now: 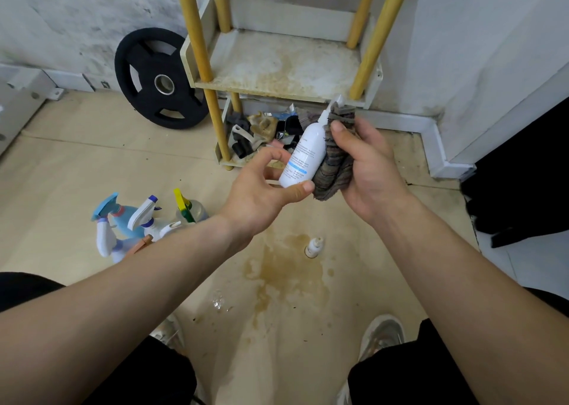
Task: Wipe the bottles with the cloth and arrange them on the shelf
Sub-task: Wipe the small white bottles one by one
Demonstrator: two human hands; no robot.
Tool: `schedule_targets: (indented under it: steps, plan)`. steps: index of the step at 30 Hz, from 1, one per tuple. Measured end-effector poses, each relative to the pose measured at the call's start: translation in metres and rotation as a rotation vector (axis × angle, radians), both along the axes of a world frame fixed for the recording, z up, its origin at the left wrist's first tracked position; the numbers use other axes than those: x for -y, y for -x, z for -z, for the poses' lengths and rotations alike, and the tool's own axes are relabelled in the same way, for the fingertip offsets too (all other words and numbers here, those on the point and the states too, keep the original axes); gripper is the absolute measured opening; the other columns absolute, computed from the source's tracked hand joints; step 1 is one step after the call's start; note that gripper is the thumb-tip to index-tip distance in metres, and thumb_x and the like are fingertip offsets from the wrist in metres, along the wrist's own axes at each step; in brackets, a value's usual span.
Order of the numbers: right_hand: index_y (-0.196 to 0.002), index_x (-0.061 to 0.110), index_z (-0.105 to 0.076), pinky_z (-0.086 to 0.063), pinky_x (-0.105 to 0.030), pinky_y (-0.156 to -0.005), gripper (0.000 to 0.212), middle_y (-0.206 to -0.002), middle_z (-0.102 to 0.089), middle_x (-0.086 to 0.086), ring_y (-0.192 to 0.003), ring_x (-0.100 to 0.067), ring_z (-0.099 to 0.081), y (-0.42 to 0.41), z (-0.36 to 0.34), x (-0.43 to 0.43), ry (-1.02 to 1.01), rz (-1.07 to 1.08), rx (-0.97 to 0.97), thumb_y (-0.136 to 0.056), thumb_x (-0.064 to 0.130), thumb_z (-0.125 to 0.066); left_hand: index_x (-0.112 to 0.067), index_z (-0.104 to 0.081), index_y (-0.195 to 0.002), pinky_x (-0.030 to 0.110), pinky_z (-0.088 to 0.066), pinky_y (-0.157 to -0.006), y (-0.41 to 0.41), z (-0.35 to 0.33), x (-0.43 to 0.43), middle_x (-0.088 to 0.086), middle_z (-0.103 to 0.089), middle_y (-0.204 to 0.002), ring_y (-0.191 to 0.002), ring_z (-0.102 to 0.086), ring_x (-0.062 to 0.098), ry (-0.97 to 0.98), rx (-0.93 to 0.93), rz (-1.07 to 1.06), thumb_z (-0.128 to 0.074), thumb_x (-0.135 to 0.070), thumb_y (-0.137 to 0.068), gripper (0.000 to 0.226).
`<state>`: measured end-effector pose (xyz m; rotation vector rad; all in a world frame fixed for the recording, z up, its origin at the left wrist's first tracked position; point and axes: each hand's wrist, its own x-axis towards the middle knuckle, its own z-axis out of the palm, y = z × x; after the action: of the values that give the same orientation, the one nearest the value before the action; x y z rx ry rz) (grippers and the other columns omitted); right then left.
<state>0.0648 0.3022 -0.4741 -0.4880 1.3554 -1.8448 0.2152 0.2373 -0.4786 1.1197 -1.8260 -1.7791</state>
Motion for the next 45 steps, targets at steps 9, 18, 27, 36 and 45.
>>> schedule_targets:
  steps: [9,18,27,36,45]
  plan:
    - [-0.115,0.004,-0.06,-0.06,-0.034,-0.075,0.015,-0.091,-0.074,-0.004,-0.081,-0.016,-0.074,0.0,-0.006,-0.004,-0.007,-0.035,0.028,-0.102,0.005,-0.053,-0.011,-0.059,-0.115,0.026,-0.061,-0.076,0.002,-0.005,0.002,0.017,-0.07,-0.105,-0.089,-0.074,0.028,-0.475,-0.156,0.048,-0.07,-0.016,-0.093,0.026]
    - [-0.107,0.008,-0.064,-0.059,-0.034,-0.077,0.011,-0.088,-0.073,-0.002,-0.081,-0.016,-0.07,0.0,-0.009,-0.005,0.001,-0.002,0.107,-0.1,0.013,-0.057,0.001,-0.065,-0.107,0.029,-0.063,-0.063,0.003,-0.008,0.005,0.022,-0.074,-0.088,-0.075,-0.076,0.028,-0.87,-0.144,0.059,-0.04,-0.041,-0.107,0.049]
    - [-0.105,0.006,-0.063,-0.059,-0.031,-0.066,0.01,-0.084,-0.074,-0.002,-0.074,-0.015,-0.073,0.002,-0.012,-0.005,0.028,-0.001,0.109,-0.102,0.009,-0.054,0.003,-0.058,-0.121,0.025,-0.062,-0.072,0.006,0.003,0.004,0.022,-0.071,-0.109,-0.088,-0.076,0.028,-0.599,-0.235,0.016,-0.06,-0.024,-0.099,0.035]
    - [-0.122,0.0,-0.06,-0.058,-0.042,-0.093,0.027,-0.119,-0.067,-0.018,-0.102,-0.023,-0.068,-0.003,-0.006,-0.004,-0.034,-0.067,-0.018,-0.098,0.014,-0.06,-0.022,-0.053,-0.104,0.033,-0.053,-0.076,0.002,0.011,-0.003,0.007,-0.068,-0.108,-0.092,-0.067,0.023,0.044,0.046,0.035,-0.091,-0.03,-0.072,0.05]
    - [-0.116,0.002,-0.061,-0.061,-0.035,-0.069,0.017,-0.093,-0.074,-0.006,-0.08,-0.019,-0.075,-0.006,-0.005,-0.005,-0.021,0.011,0.024,-0.102,0.01,-0.057,-0.021,-0.057,-0.117,0.04,-0.062,-0.077,0.005,0.009,-0.004,0.007,-0.069,-0.11,-0.088,-0.072,0.023,0.05,-0.036,0.046,-0.072,-0.034,-0.092,0.032]
